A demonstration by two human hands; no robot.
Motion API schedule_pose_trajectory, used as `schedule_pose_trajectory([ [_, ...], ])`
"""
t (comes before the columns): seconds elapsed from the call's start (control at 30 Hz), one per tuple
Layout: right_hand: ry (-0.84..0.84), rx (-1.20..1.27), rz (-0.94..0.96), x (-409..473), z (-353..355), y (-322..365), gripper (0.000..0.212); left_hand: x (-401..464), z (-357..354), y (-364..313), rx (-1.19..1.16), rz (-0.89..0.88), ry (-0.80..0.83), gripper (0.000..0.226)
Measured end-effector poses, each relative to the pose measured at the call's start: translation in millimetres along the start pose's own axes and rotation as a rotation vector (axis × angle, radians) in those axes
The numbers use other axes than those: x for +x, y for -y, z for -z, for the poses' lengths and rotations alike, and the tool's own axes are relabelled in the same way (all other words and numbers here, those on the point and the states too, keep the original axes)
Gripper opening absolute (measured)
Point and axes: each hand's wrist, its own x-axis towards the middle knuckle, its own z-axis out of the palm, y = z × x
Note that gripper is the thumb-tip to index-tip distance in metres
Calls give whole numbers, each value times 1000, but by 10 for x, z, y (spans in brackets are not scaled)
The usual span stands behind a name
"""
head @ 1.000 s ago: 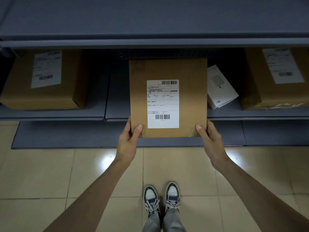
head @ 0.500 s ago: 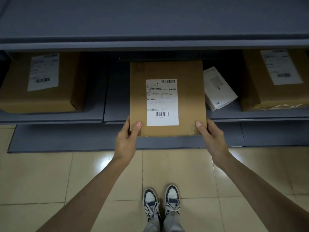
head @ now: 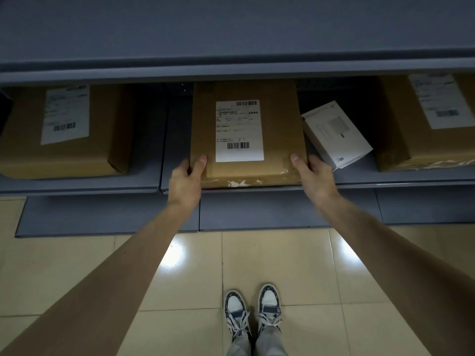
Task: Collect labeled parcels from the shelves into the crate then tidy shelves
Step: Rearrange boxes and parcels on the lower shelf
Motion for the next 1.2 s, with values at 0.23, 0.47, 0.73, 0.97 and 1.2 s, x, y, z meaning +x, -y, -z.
schedule_pose_trajectory([
  [0.23,26,33,-11,210,-89,166,36,270,37,-67,-52,32,1,39],
  [0.47,26,-31,13,272,-96,147,42,304,43,-101,-51,63,-21,46],
  [0.73,66,-965,313,124,84,573,57,194,284,-419,486,-143,-57,58],
  [0.97,84,-1178,488,-19,383,808,48,-173,-30,-931,1025,-542,81,42],
  [1.2,75,-1199,497,73,935,660,47,-415,-909,-1188,1089,-647,149,47],
])
